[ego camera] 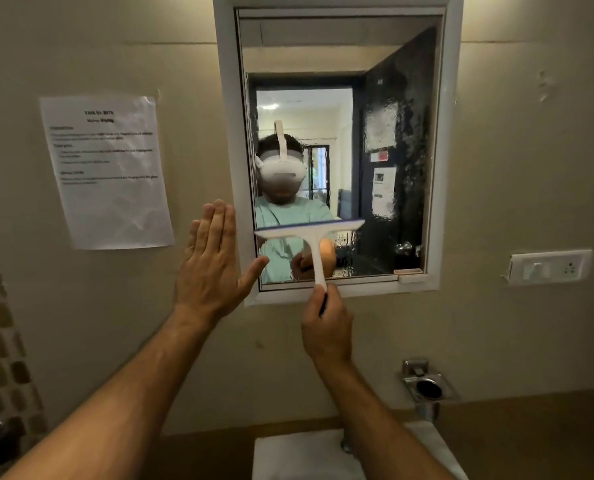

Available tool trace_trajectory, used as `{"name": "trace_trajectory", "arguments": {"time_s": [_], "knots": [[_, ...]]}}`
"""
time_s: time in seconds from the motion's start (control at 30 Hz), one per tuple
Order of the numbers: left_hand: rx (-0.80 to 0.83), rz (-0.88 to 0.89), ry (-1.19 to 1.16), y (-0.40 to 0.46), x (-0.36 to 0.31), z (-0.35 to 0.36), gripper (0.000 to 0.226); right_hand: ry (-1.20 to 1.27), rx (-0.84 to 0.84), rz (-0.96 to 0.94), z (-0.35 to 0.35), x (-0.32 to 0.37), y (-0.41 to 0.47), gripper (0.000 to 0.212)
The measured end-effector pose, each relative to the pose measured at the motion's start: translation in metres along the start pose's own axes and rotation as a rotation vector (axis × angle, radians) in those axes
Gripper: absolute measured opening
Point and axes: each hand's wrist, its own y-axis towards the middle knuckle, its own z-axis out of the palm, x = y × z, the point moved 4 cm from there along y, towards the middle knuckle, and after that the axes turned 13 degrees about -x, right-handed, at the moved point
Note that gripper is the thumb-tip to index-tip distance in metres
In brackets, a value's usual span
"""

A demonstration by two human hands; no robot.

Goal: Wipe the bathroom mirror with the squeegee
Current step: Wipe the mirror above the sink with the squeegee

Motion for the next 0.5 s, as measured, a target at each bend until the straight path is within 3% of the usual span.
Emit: {"name": "trace_trajectory", "arguments": {"time_s": [0.17,0.5], "knots": [[-0.006,0.001,0.011,-0.002,-0.002,0.006,0.095,-0.056,-0.016,-0.061,0.01,0.024,0.028,0.021],[0.03,-0.017,-0.028,-0.016,0.002,0.007,0.095,-0.089,0.031,-0.013,-0.005,-0.02,-0.015,0.023]]}}
